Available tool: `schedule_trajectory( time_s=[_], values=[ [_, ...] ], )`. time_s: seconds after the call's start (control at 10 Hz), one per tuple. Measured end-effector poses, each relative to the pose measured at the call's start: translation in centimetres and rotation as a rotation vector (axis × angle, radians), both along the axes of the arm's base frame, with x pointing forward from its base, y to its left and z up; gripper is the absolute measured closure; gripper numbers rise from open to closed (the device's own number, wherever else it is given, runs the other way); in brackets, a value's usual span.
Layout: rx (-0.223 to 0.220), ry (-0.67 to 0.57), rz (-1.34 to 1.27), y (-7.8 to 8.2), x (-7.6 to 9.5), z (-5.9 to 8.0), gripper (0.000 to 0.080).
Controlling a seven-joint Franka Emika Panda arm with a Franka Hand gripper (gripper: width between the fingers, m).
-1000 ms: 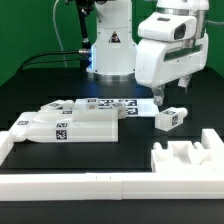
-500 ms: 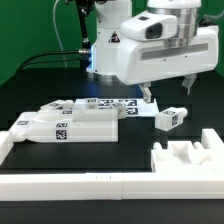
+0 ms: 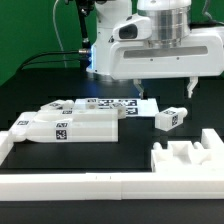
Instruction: Assemble chair
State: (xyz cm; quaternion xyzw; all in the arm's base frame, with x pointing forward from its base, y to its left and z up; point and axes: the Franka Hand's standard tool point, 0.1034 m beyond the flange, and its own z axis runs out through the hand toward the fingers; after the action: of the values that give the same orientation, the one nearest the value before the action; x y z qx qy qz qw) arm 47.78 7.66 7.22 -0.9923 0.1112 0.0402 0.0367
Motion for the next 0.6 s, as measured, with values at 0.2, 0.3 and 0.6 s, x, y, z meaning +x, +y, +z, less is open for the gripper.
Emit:
schedule_trajectory(
  time_s=[0.2,0.3,0.6],
  values=[
    [0.039,0.034,-0.237,-0.41,0.17,-0.10,0.0150],
    [0.059,0.047,-0.389,-0.42,0.44,-0.14,0.0150],
    [0.095,0.081,-0.483,-0.37,0.29,-0.40,0.0150]
  ],
)
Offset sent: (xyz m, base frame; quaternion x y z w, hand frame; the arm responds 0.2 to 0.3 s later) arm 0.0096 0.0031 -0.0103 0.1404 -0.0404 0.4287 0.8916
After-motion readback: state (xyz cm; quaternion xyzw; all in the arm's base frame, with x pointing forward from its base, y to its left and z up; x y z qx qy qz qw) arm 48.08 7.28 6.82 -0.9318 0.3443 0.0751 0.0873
